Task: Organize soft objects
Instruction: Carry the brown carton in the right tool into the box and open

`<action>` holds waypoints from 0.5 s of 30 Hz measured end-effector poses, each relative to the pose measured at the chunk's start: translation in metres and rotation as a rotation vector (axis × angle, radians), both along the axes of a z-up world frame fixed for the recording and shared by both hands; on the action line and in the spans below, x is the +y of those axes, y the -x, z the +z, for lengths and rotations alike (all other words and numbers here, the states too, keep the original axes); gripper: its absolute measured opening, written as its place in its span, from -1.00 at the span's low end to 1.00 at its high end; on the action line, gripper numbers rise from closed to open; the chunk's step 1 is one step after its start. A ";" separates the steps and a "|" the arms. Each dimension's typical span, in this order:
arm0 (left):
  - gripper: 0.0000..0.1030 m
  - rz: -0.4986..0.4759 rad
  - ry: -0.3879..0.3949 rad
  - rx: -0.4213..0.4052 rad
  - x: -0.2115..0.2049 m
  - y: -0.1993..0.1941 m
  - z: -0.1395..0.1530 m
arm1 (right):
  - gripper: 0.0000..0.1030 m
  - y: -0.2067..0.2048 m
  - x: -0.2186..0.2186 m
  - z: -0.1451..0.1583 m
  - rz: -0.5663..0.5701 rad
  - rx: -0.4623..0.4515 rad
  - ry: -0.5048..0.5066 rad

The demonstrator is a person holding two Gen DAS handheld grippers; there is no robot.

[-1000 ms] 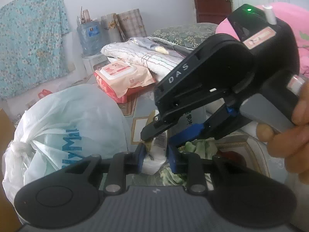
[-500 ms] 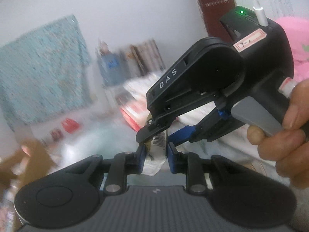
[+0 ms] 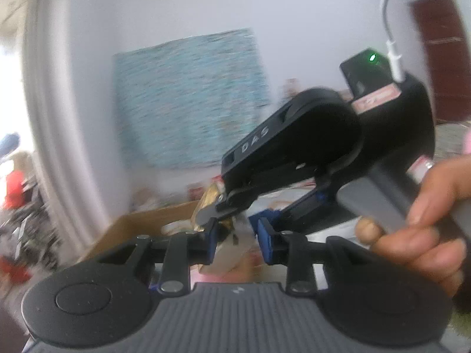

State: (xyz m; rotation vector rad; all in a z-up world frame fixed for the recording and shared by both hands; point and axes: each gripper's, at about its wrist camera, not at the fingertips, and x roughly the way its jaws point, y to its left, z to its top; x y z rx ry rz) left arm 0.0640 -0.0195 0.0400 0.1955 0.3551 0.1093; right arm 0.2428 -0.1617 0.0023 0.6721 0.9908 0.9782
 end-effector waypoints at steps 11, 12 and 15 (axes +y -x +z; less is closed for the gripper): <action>0.65 0.297 0.102 0.010 0.108 0.058 0.004 | -0.50 -0.017 0.165 -0.040 0.234 0.235 0.145; 0.66 0.319 0.109 0.008 0.116 0.064 0.007 | -0.50 -0.012 0.173 -0.045 0.251 0.245 0.164; 0.71 0.391 0.132 -0.017 0.139 0.085 0.012 | -0.50 -0.012 0.199 -0.066 0.292 0.318 0.221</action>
